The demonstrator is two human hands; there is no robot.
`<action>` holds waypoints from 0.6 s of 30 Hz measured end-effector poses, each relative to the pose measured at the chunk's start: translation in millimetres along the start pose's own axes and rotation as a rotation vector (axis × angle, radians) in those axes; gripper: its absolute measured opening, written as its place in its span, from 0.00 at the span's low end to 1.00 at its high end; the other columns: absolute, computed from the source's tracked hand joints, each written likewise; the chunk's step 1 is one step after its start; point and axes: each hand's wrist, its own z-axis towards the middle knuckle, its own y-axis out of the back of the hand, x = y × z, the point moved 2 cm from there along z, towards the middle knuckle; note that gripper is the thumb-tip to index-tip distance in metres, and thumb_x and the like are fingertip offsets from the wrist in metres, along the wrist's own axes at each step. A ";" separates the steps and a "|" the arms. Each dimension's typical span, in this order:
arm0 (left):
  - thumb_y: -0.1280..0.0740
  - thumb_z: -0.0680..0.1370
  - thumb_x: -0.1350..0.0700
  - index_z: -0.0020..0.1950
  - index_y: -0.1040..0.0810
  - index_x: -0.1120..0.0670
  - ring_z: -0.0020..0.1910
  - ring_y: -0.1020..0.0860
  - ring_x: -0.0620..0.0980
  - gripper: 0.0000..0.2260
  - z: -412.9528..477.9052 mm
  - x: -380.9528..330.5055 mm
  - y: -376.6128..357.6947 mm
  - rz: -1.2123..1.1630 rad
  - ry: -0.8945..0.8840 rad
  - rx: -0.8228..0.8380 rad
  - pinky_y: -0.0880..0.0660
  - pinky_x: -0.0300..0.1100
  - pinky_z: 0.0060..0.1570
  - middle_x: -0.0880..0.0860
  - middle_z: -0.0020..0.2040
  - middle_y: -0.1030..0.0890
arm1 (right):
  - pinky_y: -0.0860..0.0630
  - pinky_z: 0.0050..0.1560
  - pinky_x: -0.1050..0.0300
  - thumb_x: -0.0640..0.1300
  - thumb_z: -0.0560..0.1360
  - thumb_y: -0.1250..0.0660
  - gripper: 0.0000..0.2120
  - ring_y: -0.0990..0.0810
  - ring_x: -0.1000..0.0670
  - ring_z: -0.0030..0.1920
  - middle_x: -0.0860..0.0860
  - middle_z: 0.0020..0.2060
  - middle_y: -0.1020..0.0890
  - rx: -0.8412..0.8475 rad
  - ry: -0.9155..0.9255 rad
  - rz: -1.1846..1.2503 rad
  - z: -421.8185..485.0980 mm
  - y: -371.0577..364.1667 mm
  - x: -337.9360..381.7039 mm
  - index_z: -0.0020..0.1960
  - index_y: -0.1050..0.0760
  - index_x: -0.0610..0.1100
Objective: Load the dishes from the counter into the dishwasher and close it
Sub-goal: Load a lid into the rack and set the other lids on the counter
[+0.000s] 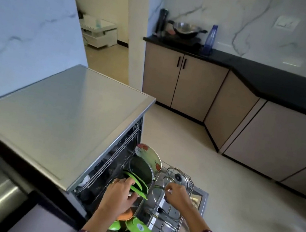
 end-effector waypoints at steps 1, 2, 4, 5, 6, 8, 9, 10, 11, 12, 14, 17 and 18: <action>0.38 0.78 0.44 0.64 0.30 0.49 0.55 0.26 0.44 0.17 -5.7 -6.8 -0.4 -0.001 0.022 -0.010 0.31 0.36 0.53 0.44 0.55 0.22 | 0.21 0.41 0.63 0.39 0.76 0.39 0.08 0.21 0.54 0.38 0.48 0.48 0.19 0.012 0.020 -0.017 -3.9 3.3 -4.8 0.53 0.23 0.41; 0.39 0.78 0.44 0.64 0.30 0.49 0.55 0.26 0.44 0.17 -9.8 -14.0 -0.4 -0.003 0.041 -0.024 0.31 0.36 0.53 0.44 0.55 0.22 | 0.23 0.38 0.66 0.38 0.76 0.39 0.08 0.23 0.56 0.36 0.48 0.48 0.20 0.022 0.040 -0.027 -6.9 6.6 -9.7 0.52 0.23 0.41; 0.39 0.78 0.45 0.65 0.30 0.49 0.56 0.26 0.45 0.17 -19.3 -34.2 -4.5 -0.007 0.086 -0.049 0.31 0.37 0.53 0.45 0.55 0.22 | 0.27 0.33 0.69 0.36 0.76 0.40 0.08 0.26 0.59 0.33 0.51 0.43 0.22 0.030 0.072 -0.056 -16.2 16.2 -24.4 0.51 0.24 0.42; 0.39 0.78 0.45 0.64 0.30 0.50 0.56 0.26 0.46 0.17 -24.4 -47.5 -10.0 -0.012 0.119 -0.059 0.31 0.38 0.53 0.46 0.54 0.21 | 0.27 0.33 0.68 0.36 0.76 0.40 0.07 0.28 0.59 0.32 0.53 0.40 0.24 0.040 0.081 -0.072 -22.7 23.8 -34.4 0.49 0.24 0.43; 0.38 0.78 0.45 0.64 0.30 0.50 0.55 0.26 0.47 0.17 -29.8 -58.9 -16.0 -0.022 0.155 -0.061 0.30 0.40 0.53 0.47 0.53 0.21 | 0.28 0.33 0.67 0.36 0.76 0.40 0.07 0.29 0.59 0.32 0.54 0.37 0.26 0.052 0.094 -0.080 -29.1 30.7 -42.7 0.48 0.25 0.43; 0.38 0.77 0.45 0.64 0.29 0.51 0.55 0.25 0.49 0.17 -41.4 -82.8 -30.4 -0.060 0.218 -0.072 0.28 0.43 0.53 0.48 0.53 0.20 | 0.29 0.33 0.68 0.36 0.75 0.39 0.05 0.29 0.60 0.33 0.53 0.37 0.27 0.077 0.144 -0.091 -41.3 43.2 -61.5 0.48 0.26 0.43; 0.38 0.77 0.46 0.64 0.28 0.51 0.56 0.24 0.50 0.18 -46.6 -94.2 -37.3 -0.085 0.246 -0.083 0.28 0.45 0.54 0.49 0.53 0.19 | 0.31 0.34 0.70 0.37 0.75 0.39 0.05 0.28 0.59 0.34 0.52 0.39 0.25 0.100 0.175 -0.102 -47.9 49.1 -69.8 0.50 0.27 0.43; 0.38 0.76 0.46 0.64 0.28 0.52 0.56 0.24 0.51 0.18 -52.8 -110.4 -44.1 -0.116 0.272 -0.099 0.27 0.46 0.54 0.50 0.53 0.19 | 0.31 0.35 0.70 0.37 0.75 0.38 0.07 0.26 0.57 0.36 0.50 0.41 0.23 0.123 0.191 -0.117 -54.5 55.1 -80.9 0.52 0.26 0.40; 0.38 0.76 0.46 0.63 0.27 0.52 0.56 0.23 0.51 0.18 -58.8 -123.6 -50.4 -0.138 0.292 -0.108 0.27 0.46 0.54 0.50 0.54 0.19 | 0.30 0.37 0.69 0.36 0.75 0.38 0.09 0.23 0.54 0.38 0.46 0.45 0.20 0.141 0.191 -0.122 -59.1 59.3 -89.8 0.54 0.25 0.37; 0.39 0.76 0.46 0.62 0.26 0.53 0.55 0.23 0.52 0.18 -65.0 -135.9 -54.4 -0.163 0.307 -0.123 0.28 0.45 0.53 0.51 0.53 0.18 | 0.29 0.38 0.68 0.35 0.75 0.39 0.10 0.21 0.51 0.42 0.44 0.48 0.19 0.159 0.184 -0.128 -62.5 62.3 -96.8 0.54 0.24 0.35; 0.37 0.76 0.48 0.58 0.25 0.54 0.51 0.22 0.53 0.14 -79.6 -163.6 -63.3 -0.186 0.333 -0.165 0.29 0.43 0.49 0.51 0.49 0.18 | 0.26 0.43 0.64 0.34 0.74 0.40 0.10 0.19 0.46 0.48 0.42 0.51 0.19 0.204 0.184 -0.152 -71.4 69.4 -111.5 0.52 0.23 0.33; 0.31 0.75 0.52 0.55 0.23 0.56 0.46 0.20 0.54 0.12 -97.2 -187.4 -73.9 -0.202 0.346 -0.215 0.27 0.44 0.44 0.53 0.46 0.18 | 0.23 0.52 0.56 0.32 0.74 0.41 0.10 0.20 0.45 0.52 0.41 0.52 0.20 0.245 0.185 -0.149 -75.5 72.5 -125.5 0.52 0.23 0.32; 0.31 0.75 0.52 0.56 0.24 0.56 0.47 0.20 0.53 0.13 -101.6 -191.5 -78.1 -0.188 0.357 -0.217 0.27 0.43 0.44 0.53 0.47 0.18 | 0.23 0.53 0.55 0.32 0.74 0.41 0.10 0.20 0.45 0.52 0.41 0.52 0.19 0.260 0.193 -0.151 -77.4 72.3 -127.4 0.52 0.23 0.33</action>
